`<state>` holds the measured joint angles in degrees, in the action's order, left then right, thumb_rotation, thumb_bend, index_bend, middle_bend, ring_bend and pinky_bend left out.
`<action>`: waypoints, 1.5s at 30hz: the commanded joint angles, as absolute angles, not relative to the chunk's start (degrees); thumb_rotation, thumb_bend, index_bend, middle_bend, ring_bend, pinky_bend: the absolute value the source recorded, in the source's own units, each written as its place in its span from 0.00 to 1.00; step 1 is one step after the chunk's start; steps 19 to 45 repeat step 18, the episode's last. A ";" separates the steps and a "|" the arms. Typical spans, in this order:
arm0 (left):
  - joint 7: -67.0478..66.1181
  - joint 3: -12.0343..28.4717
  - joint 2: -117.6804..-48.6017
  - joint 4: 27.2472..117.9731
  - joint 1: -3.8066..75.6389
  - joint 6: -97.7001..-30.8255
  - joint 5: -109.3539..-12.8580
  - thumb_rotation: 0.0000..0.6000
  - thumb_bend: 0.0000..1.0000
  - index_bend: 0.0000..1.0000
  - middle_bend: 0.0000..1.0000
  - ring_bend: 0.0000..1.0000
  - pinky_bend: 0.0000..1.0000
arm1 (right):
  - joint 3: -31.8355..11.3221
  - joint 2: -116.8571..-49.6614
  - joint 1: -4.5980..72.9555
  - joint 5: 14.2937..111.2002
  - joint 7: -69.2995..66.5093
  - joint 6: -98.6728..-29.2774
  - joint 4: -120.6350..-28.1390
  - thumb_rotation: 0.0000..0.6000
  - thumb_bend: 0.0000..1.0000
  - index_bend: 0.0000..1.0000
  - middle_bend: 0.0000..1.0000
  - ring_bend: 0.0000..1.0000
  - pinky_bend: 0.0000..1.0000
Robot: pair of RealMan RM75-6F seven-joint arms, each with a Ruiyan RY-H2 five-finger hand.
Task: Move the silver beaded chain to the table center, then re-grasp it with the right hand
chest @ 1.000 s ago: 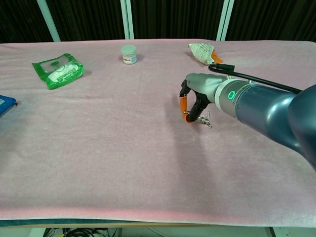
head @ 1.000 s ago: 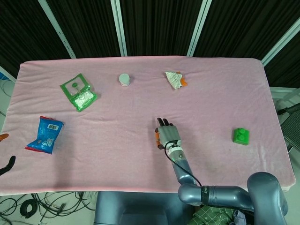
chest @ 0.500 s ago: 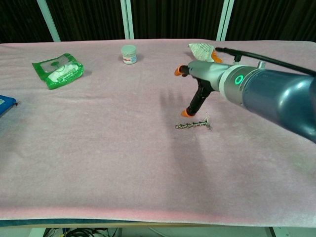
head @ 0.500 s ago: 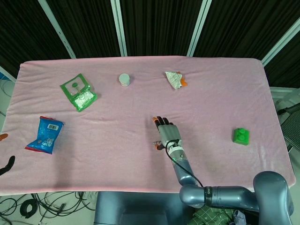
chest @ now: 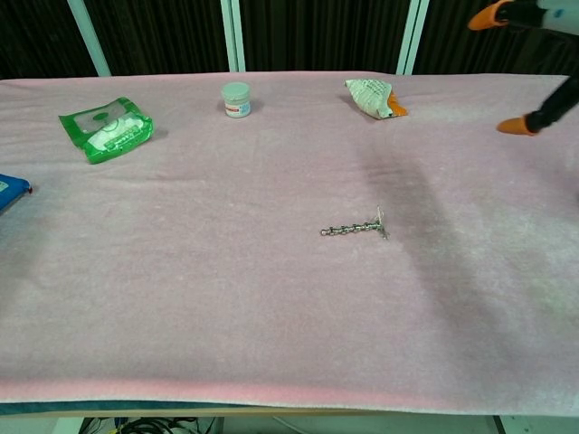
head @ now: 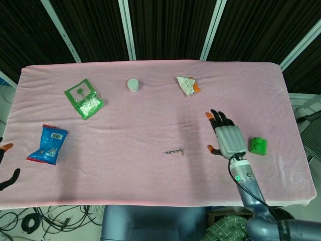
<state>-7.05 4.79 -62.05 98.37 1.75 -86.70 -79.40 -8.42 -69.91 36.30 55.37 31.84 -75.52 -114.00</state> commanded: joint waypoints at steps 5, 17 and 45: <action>-8.11 3.98 -61.68 99.56 2.11 -85.57 -79.66 1.00 0.30 0.19 0.04 0.00 0.00 | 6.58 -63.12 19.00 80.03 19.91 -88.27 -111.82 1.00 0.15 0.00 0.00 0.03 0.20; -7.62 3.01 -61.74 99.83 2.12 -85.77 -81.68 1.00 0.28 0.16 0.04 0.00 0.00 | 7.54 -68.72 9.70 84.30 17.65 -94.70 -98.94 1.00 0.15 0.00 0.00 0.02 0.20; -7.54 2.88 -61.80 99.73 2.21 -85.59 -81.91 1.00 0.28 0.16 0.04 0.00 0.00 | 7.35 -68.86 9.39 84.55 17.44 -94.84 -98.49 1.00 0.15 0.00 0.00 0.02 0.20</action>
